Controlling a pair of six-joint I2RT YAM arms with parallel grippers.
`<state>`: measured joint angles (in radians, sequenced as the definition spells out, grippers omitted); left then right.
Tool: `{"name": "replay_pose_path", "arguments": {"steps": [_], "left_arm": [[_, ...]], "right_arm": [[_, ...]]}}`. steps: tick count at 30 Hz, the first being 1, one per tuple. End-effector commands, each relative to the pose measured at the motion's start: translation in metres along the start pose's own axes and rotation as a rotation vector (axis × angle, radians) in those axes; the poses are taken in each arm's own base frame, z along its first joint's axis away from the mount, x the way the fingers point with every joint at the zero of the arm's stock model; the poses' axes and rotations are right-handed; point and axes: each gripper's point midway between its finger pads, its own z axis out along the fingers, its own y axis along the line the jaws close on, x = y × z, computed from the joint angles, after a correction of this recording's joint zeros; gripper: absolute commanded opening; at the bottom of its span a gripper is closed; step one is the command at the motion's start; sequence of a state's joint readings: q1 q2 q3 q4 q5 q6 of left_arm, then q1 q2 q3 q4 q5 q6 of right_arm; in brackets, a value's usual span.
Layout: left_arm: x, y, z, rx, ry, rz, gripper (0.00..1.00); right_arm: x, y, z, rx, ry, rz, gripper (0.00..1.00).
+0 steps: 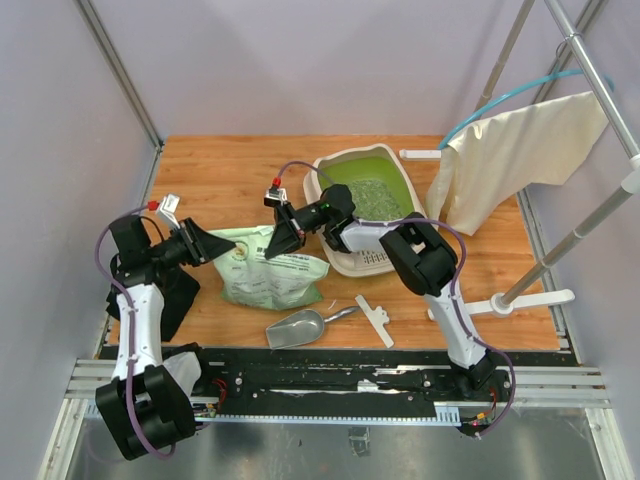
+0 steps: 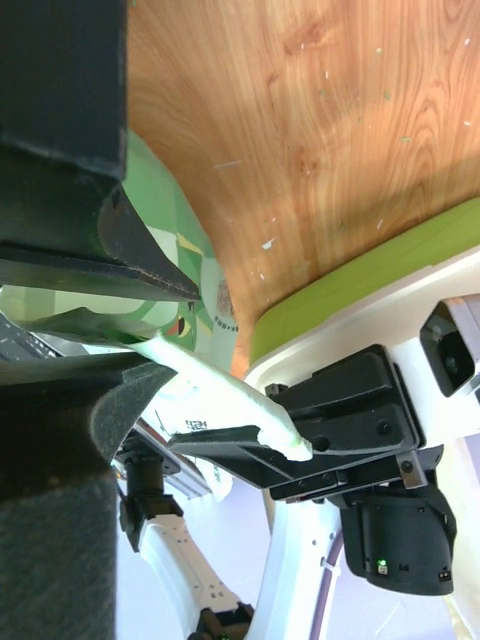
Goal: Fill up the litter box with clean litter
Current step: Close the cat litter bag at the center of the board.
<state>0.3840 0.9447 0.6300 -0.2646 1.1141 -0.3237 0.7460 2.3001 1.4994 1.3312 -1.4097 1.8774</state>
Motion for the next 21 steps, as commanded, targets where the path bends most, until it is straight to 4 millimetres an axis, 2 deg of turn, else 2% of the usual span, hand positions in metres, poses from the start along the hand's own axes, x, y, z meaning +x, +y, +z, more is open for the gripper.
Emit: {"name": "replay_pose_path", "arguments": {"steps": [1, 3, 7, 10, 11, 12, 13, 16, 18, 19, 21], "left_arm": [[-0.017, 0.016, -0.004, -0.126, -0.048, 0.043, 0.31], [-0.017, 0.022, -0.004, -0.162, -0.043, 0.035, 0.29], [-0.014, 0.026, -0.003, -0.169, -0.015, 0.017, 0.04], [-0.011, 0.025, -0.003, -0.16, 0.004, 0.015, 0.01], [-0.011, 0.024, -0.003, -0.149, 0.008, 0.019, 0.0], [-0.01, 0.021, -0.003, -0.137, 0.009, 0.019, 0.0], [-0.01, 0.021, -0.003, -0.138, 0.009, 0.014, 0.0], [-0.006, 0.027, -0.005, -0.171, 0.021, -0.008, 0.0], [-0.003, 0.03, -0.006, -0.194, 0.03, -0.015, 0.0], [-0.002, 0.031, -0.006, -0.197, 0.03, -0.017, 0.0], [-0.002, 0.033, -0.007, -0.22, 0.026, -0.021, 0.01]], "right_arm": [[0.013, 0.015, -0.005, -0.001, 0.028, -0.049, 0.01], [0.015, 0.009, -0.005, 0.01, 0.015, -0.04, 0.01], [0.016, -0.002, -0.007, 0.053, -0.013, -0.041, 0.01], [0.014, -0.015, -0.013, 0.139, -0.047, -0.089, 0.01], [0.014, -0.024, -0.018, 0.22, -0.063, -0.094, 0.01], [0.01, -0.032, -0.026, 0.343, -0.082, -0.151, 0.08], [0.014, -0.039, -0.035, 0.462, -0.063, -0.193, 0.16], [0.017, -0.04, -0.052, 0.548, -0.059, -0.229, 0.28], [0.018, -0.055, -0.069, 0.684, -0.074, -0.256, 0.36], [0.017, -0.051, -0.076, 0.737, -0.074, -0.323, 0.41], [0.013, -0.053, -0.095, 0.869, -0.106, -0.408, 0.43]]}}
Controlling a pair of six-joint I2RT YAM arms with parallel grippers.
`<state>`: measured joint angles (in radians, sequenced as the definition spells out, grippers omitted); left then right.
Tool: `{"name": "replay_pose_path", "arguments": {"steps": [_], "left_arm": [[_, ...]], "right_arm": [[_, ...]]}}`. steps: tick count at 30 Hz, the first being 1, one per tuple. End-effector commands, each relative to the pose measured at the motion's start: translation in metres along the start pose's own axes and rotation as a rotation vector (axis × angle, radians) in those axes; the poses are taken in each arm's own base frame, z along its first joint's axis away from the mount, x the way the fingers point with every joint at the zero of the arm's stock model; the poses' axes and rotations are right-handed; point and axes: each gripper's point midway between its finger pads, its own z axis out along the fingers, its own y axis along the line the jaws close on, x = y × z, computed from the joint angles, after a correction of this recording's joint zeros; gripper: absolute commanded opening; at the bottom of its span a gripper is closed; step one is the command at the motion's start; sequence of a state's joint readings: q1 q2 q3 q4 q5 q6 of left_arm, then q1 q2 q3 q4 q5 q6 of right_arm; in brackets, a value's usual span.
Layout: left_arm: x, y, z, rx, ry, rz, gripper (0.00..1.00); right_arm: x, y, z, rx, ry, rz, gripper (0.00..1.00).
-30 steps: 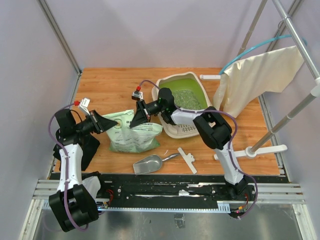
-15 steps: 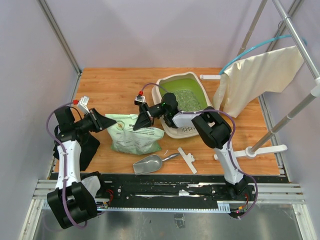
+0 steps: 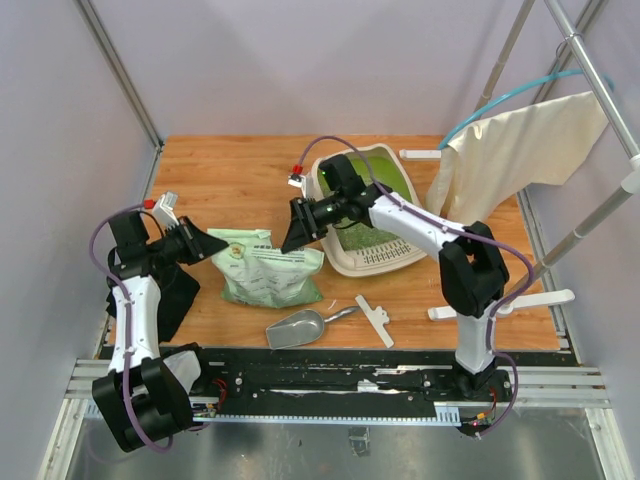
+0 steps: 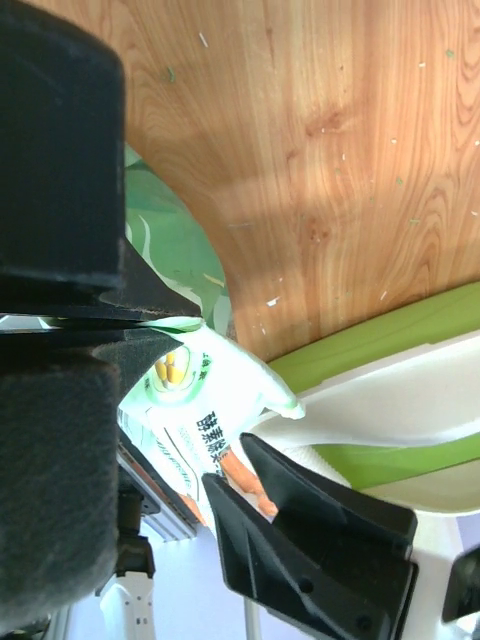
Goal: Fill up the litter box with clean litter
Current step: Close the cat litter bag at the center of the board.
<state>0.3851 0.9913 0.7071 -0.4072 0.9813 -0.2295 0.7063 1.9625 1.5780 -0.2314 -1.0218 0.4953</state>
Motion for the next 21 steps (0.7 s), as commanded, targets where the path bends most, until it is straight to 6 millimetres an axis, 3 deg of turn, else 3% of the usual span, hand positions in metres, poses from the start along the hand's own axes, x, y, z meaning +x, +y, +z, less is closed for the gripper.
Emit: {"name": "replay_pose_path", "arguments": {"steps": [1, 2, 5, 7, 10, 12, 16, 17, 18, 21], "left_arm": [[0.005, 0.012, -0.004, -0.079, 0.014, -0.017, 0.0], [0.005, 0.012, -0.004, -0.081, 0.014, -0.019, 0.0], [0.006, 0.011, -0.004, -0.076, 0.019, -0.026, 0.0], [0.007, 0.007, -0.004, -0.056, 0.024, -0.03, 0.0], [0.005, 0.004, -0.004, -0.046, 0.024, -0.021, 0.0], [0.005, 0.004, -0.004, -0.048, 0.026, -0.021, 0.01], [0.005, 0.004, -0.004, -0.046, 0.026, -0.021, 0.0], [0.005, 0.004, -0.003, -0.047, 0.026, -0.022, 0.0], [0.006, 0.004, -0.003, -0.046, 0.028, -0.024, 0.0], [0.004, 0.005, -0.003, -0.052, 0.026, -0.024, 0.01]], "right_arm": [[0.016, -0.043, -0.041, 0.339, 0.015, -0.252, 0.46], [0.01, -0.045, -0.052, 0.403, -0.022, -0.319, 0.5], [-0.014, -0.029, -0.08, 0.506, -0.134, -0.552, 0.65], [-0.023, -0.015, -0.094, 0.546, -0.184, -0.71, 0.69], [-0.033, 0.009, -0.109, 0.549, -0.301, -0.859, 0.83], [-0.032, 0.02, -0.109, 0.507, -0.361, -0.875, 0.99], [-0.02, 0.018, -0.095, 0.402, -0.393, -0.784, 0.99], [-0.018, 0.02, -0.09, 0.372, -0.374, -0.775, 0.97], [-0.017, 0.024, -0.087, 0.362, -0.351, -0.782, 0.88], [-0.005, 0.053, -0.07, 0.381, -0.307, -1.036, 0.87]]}}
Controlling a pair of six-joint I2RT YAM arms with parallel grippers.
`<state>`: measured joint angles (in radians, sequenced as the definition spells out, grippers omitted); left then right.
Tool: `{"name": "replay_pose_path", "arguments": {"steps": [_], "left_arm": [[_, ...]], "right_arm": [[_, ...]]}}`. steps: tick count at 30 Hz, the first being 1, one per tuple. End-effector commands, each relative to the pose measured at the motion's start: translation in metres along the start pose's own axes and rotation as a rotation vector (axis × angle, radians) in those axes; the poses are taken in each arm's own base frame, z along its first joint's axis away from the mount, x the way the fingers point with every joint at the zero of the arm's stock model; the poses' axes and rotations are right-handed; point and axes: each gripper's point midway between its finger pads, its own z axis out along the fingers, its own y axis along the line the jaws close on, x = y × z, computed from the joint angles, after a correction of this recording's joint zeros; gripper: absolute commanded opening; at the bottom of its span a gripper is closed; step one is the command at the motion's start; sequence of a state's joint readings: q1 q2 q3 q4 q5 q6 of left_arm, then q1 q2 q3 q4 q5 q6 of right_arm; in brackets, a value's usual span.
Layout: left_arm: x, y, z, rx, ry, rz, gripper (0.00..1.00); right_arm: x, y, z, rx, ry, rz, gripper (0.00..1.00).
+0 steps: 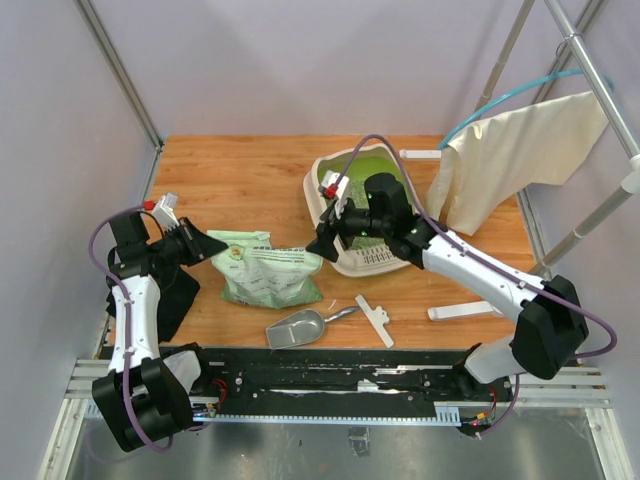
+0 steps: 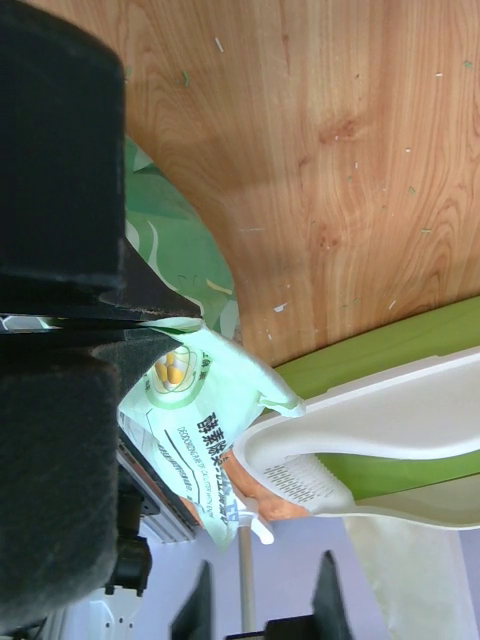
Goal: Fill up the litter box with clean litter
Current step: Close the cat litter bag at the center of the board.
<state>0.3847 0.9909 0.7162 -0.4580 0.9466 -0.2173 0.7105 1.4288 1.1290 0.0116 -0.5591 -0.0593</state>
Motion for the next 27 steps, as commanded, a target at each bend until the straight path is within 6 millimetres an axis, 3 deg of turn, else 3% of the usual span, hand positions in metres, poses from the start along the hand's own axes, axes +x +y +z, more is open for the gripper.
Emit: {"name": "replay_pose_path", "arguments": {"steps": [1, 4, 6, 11, 20, 27], "left_arm": [[0.0, 0.0, -0.002, -0.016, 0.011, -0.004, 0.01], [0.0, 0.001, -0.001, -0.018, 0.011, -0.006, 0.01], [0.0, 0.002, 0.0, -0.02, 0.009, -0.007, 0.0], [-0.001, 0.001, -0.001, -0.021, 0.006, -0.004, 0.01], [-0.002, 0.002, -0.002, -0.028, 0.003, 0.001, 0.01], [-0.001, 0.001, -0.002, -0.027, 0.002, 0.003, 0.0]], "right_arm": [[-0.023, 0.047, 0.007, -0.065, -0.062, -0.32, 0.86], [-0.01, 0.053, 0.016, -0.064, -0.044, -0.392, 0.67], [-0.002, 0.065, 0.021, -0.088, -0.042, -0.473, 0.62], [0.029, 0.079, 0.038, -0.145, 0.082, -0.555, 0.65], [0.07, 0.058, 0.053, -0.096, 0.262, -0.538, 0.68], [0.061, 0.046, 0.055, -0.039, 0.264, -0.563, 0.82]]}}
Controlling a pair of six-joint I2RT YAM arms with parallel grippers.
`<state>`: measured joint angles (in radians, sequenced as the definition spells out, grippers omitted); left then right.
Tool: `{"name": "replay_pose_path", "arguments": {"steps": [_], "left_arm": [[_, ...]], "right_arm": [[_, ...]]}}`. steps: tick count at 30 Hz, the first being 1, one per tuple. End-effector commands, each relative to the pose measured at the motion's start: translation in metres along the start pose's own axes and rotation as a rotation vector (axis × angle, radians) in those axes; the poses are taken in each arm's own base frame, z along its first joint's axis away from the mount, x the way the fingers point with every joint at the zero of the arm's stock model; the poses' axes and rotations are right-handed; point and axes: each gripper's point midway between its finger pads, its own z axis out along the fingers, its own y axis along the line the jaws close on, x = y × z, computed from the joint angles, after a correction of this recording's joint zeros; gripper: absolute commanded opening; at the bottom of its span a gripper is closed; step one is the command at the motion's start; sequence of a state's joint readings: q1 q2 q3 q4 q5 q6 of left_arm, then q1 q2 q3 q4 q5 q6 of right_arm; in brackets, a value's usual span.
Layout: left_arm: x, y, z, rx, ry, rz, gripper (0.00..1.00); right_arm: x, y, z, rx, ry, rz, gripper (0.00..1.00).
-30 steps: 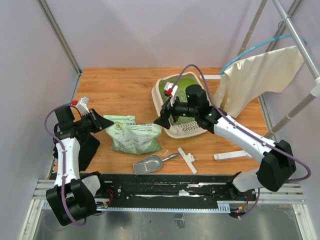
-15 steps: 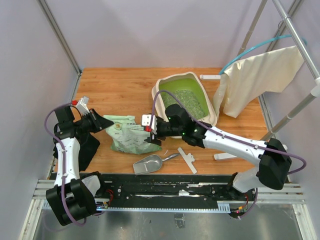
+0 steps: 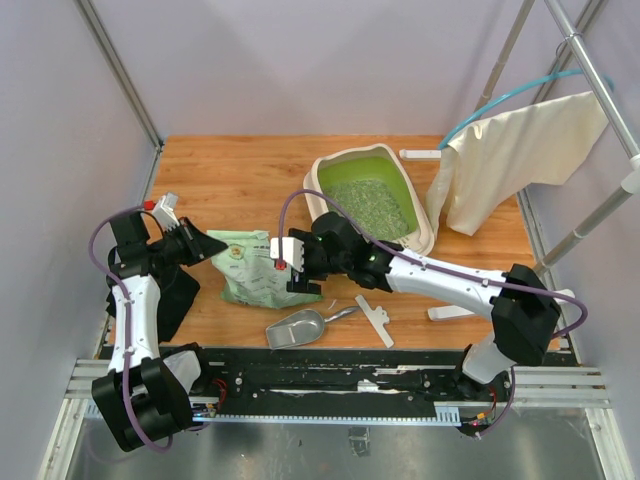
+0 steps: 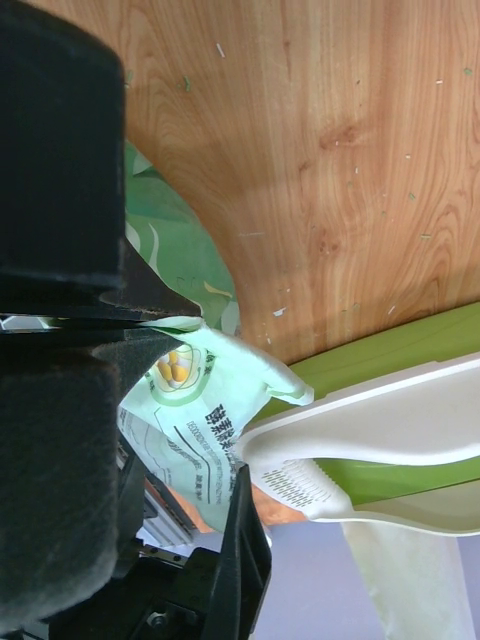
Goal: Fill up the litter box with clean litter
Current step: Close the cat litter bag at the center of the board.
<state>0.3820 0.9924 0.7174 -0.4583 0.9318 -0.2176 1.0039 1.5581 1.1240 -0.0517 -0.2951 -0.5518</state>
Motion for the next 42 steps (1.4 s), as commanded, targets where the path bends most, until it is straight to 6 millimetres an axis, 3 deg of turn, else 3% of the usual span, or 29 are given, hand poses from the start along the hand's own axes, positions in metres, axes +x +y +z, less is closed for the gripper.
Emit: {"name": "replay_pose_path", "arguments": {"steps": [1, 8, 13, 16, 18, 22, 23, 26, 27, 29, 32, 34, 37, 40, 42], "left_arm": [[-0.001, -0.001, -0.002, -0.013, 0.003, 0.005, 0.0], [-0.002, 0.001, -0.003, -0.029, -0.003, 0.009, 0.01], [-0.006, 0.003, -0.004, -0.053, -0.015, 0.013, 0.01], [-0.009, 0.007, -0.005, -0.089, -0.03, 0.021, 0.01], [-0.011, 0.01, -0.007, -0.116, -0.042, 0.025, 0.01], [-0.02, 0.017, -0.014, -0.203, -0.079, 0.039, 0.04], [-0.025, 0.021, -0.018, -0.241, -0.102, 0.041, 0.08], [-0.044, 0.032, -0.031, -0.366, -0.186, 0.034, 0.4], [-0.054, 0.029, -0.036, -0.388, -0.221, 0.048, 0.45], [-0.074, 0.014, -0.047, -0.386, -0.296, 0.112, 0.52], [-0.094, -0.027, -0.059, -0.273, -0.396, 0.308, 0.91], [-0.091, -0.063, -0.054, -0.115, -0.397, 0.432, 0.98], [-0.07, -0.116, -0.033, 0.143, -0.318, 0.601, 1.0], [-0.028, -0.14, -0.007, 0.27, -0.149, 0.818, 1.0], [-0.002, -0.145, 0.013, 0.319, -0.051, 0.908, 1.0]], "right_arm": [[0.004, -0.005, -0.001, 0.004, 0.053, -0.016, 0.79], [0.021, 0.024, 0.006, -0.14, 0.113, 0.059, 0.5], [0.023, 0.021, -0.001, -0.113, 0.148, 0.095, 0.54], [0.022, 0.013, -0.007, -0.102, 0.141, 0.131, 0.11], [0.023, 0.01, -0.01, -0.106, 0.137, 0.18, 0.02], [0.024, 0.006, -0.021, -0.077, 0.145, 0.215, 0.01], [0.025, 0.005, -0.024, -0.066, 0.142, 0.221, 0.01], [0.024, 0.004, -0.032, -0.052, 0.109, 0.254, 0.01], [0.025, 0.003, -0.032, -0.048, 0.109, 0.259, 0.01], [0.03, 0.002, -0.03, -0.048, 0.126, 0.273, 0.01], [0.035, 0.003, -0.028, -0.064, 0.131, 0.295, 0.01], [0.035, 0.003, -0.028, -0.072, 0.115, 0.278, 0.01], [0.027, 0.0, -0.03, -0.077, 0.076, 0.233, 0.01], [0.019, -0.002, -0.033, -0.071, 0.038, 0.193, 0.01], [0.015, -0.004, -0.036, -0.054, 0.013, 0.177, 0.01]]}}
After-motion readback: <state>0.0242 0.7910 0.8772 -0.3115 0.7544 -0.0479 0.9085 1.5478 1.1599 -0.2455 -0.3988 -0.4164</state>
